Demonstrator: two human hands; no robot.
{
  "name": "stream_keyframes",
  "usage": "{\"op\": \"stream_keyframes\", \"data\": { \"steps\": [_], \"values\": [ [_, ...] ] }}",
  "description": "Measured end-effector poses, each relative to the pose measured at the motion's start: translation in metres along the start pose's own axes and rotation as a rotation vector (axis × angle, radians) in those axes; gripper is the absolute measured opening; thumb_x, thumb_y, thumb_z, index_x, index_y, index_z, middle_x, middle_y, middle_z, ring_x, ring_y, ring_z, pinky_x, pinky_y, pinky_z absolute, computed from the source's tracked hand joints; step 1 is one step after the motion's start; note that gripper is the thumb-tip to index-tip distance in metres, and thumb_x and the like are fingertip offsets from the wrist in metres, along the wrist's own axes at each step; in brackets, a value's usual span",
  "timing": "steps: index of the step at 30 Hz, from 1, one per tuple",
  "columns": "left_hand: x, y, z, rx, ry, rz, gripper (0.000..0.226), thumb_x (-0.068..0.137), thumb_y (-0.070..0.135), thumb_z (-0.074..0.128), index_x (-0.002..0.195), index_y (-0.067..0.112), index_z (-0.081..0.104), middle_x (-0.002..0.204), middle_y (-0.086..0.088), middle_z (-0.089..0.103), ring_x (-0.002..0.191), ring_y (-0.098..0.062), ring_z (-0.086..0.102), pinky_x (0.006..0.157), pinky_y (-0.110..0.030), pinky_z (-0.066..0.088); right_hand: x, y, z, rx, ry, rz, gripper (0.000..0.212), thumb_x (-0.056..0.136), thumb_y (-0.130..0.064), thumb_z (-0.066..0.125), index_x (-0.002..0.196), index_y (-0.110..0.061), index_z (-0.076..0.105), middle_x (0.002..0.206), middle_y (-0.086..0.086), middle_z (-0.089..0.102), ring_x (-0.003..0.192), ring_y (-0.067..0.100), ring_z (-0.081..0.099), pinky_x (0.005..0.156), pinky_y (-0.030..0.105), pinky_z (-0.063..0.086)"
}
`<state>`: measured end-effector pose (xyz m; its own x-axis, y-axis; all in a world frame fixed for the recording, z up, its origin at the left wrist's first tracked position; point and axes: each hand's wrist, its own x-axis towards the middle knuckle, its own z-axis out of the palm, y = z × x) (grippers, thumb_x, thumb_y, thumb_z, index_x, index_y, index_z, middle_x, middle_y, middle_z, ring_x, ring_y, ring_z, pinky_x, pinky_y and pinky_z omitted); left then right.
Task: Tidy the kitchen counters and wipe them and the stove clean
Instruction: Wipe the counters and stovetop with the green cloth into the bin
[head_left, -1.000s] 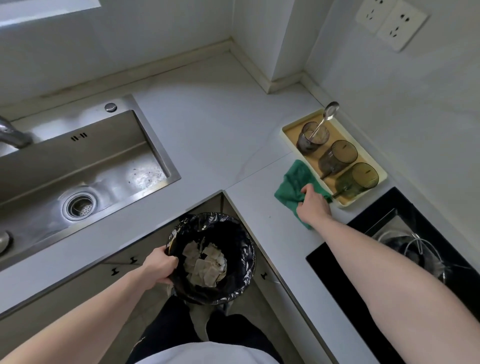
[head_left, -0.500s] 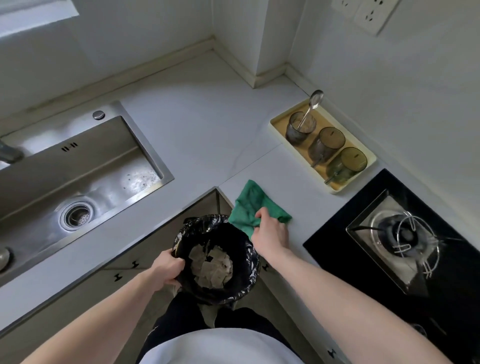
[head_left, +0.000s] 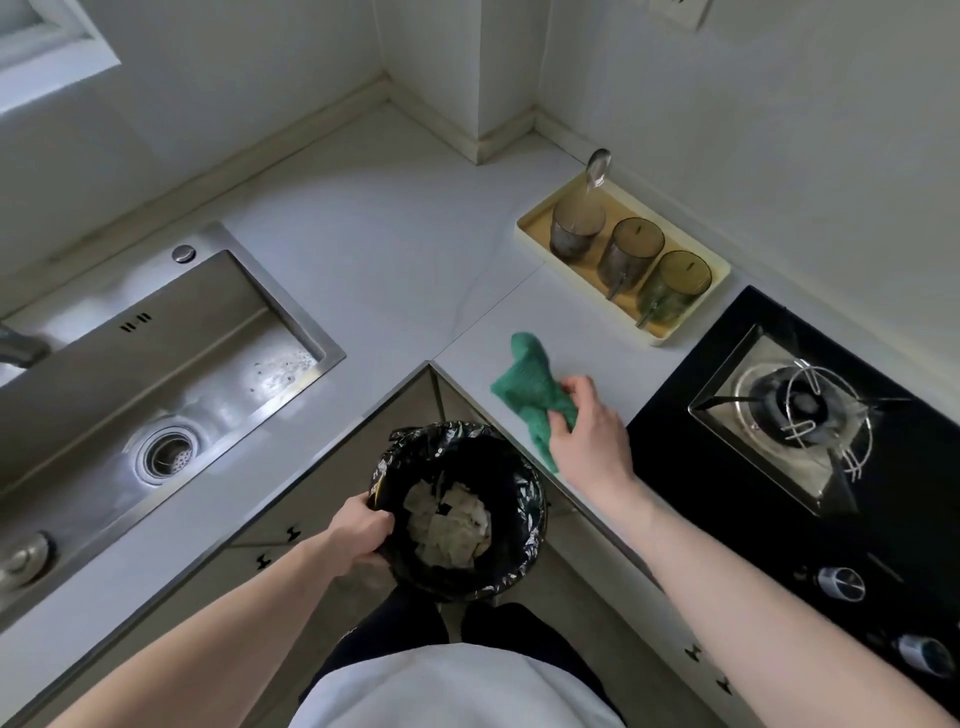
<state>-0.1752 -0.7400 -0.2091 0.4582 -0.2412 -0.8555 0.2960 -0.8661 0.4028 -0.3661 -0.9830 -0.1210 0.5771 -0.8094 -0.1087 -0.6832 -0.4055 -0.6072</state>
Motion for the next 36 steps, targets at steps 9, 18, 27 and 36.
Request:
{"op": "stream_keyframes", "data": {
  "steps": [9,18,27,36],
  "values": [
    [-0.005,0.002,-0.001,0.122,-0.073,0.029,0.042,0.082,0.002,0.047,0.12,0.014,0.061,0.102,-0.016,0.07,0.069,-0.032,0.077,0.06,-0.045,0.065,-0.036,0.02,0.049,-0.226,-0.128,0.181,0.059,0.095,0.002,0.054,0.139,-0.038,0.056,0.143,-0.009,0.06,0.097,0.019,0.07,0.081,0.034,0.058],
    [-0.021,-0.013,0.017,0.189,-0.139,0.075,0.036,0.087,0.001,0.047,0.117,0.009,0.064,0.101,-0.017,0.072,0.072,-0.034,0.077,0.053,-0.039,0.063,-0.153,0.005,0.068,-0.138,-0.216,0.249,0.049,0.092,-0.01,0.054,0.131,-0.038,0.064,0.127,-0.001,0.07,0.112,0.028,0.066,0.094,0.036,0.055],
    [-0.044,-0.02,0.048,0.24,-0.171,0.13,0.033,0.082,-0.001,0.049,0.11,0.006,0.065,0.093,-0.019,0.075,0.071,-0.036,0.077,0.065,-0.052,0.064,-0.192,0.04,-0.03,0.002,0.245,0.246,0.047,0.092,-0.01,0.058,0.131,-0.035,0.066,0.127,-0.014,0.069,0.112,0.013,0.065,0.098,0.025,0.048],
    [-0.072,-0.03,0.101,0.178,-0.091,0.099,0.032,0.079,-0.003,0.051,0.104,0.01,0.067,0.098,-0.02,0.075,0.076,-0.036,0.077,0.066,-0.054,0.064,-0.148,0.141,-0.076,-0.209,0.117,0.261,0.049,0.091,-0.003,0.058,0.134,-0.026,0.061,0.137,-0.001,0.063,0.125,0.023,0.06,0.095,0.037,0.053]
  ]
}}
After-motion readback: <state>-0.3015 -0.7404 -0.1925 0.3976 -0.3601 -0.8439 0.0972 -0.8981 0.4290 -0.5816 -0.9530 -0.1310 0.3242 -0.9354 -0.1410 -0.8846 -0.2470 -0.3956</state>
